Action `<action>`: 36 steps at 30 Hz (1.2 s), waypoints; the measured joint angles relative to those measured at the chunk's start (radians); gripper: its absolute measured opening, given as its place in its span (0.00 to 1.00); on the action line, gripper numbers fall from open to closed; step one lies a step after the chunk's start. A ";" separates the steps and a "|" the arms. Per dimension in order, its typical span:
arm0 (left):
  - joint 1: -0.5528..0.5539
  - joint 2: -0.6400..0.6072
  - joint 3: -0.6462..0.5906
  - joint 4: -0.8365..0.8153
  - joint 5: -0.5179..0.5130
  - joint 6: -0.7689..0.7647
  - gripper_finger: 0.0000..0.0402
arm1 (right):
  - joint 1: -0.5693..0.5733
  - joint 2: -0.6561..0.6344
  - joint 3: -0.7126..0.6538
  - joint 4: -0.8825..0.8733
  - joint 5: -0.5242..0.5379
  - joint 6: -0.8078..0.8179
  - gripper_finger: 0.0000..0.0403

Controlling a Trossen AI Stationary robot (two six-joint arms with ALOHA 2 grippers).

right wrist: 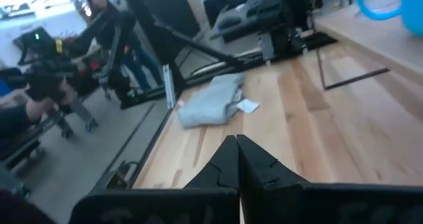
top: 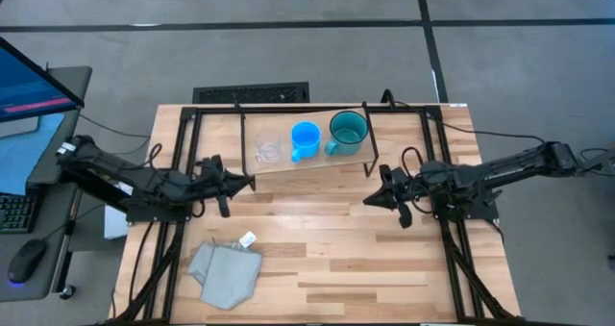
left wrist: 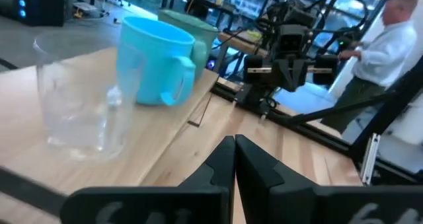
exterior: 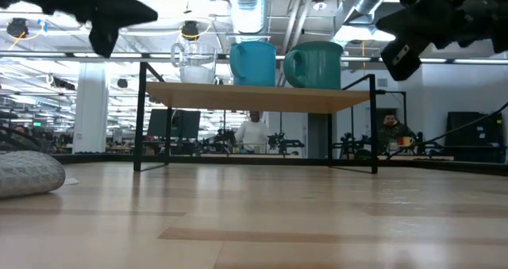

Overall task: Stack small to large cups/mugs on shelf
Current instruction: Return to Home Position

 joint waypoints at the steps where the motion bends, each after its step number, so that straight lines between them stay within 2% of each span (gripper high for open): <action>1: 0.001 -0.012 -0.022 0.028 0.018 0.009 0.00 | -0.001 0.000 -0.015 0.029 0.004 0.000 0.03; 7: 0.014 -0.080 -0.099 0.113 0.132 0.091 0.00 | -0.034 0.000 -0.115 0.208 0.005 0.045 0.03; 13: 0.096 -0.100 -0.125 0.108 0.219 0.114 0.00 | -0.094 0.000 -0.171 0.321 0.001 0.052 0.03; 22: 0.356 -0.100 -0.125 0.057 0.452 0.154 0.00 | -0.232 0.000 -0.224 0.360 -0.041 0.046 0.03; 31: 0.542 -0.100 -0.126 -0.001 0.555 0.164 0.00 | -0.391 0.000 -0.225 0.361 -0.165 0.024 0.03; 33: 0.563 -0.101 -0.149 0.030 0.585 0.163 0.00 | -0.419 0.000 -0.225 0.361 -0.188 0.018 0.03; 36: 0.584 -0.102 -0.224 0.171 0.610 0.135 0.00 | -0.451 0.000 -0.225 0.362 -0.219 0.018 0.03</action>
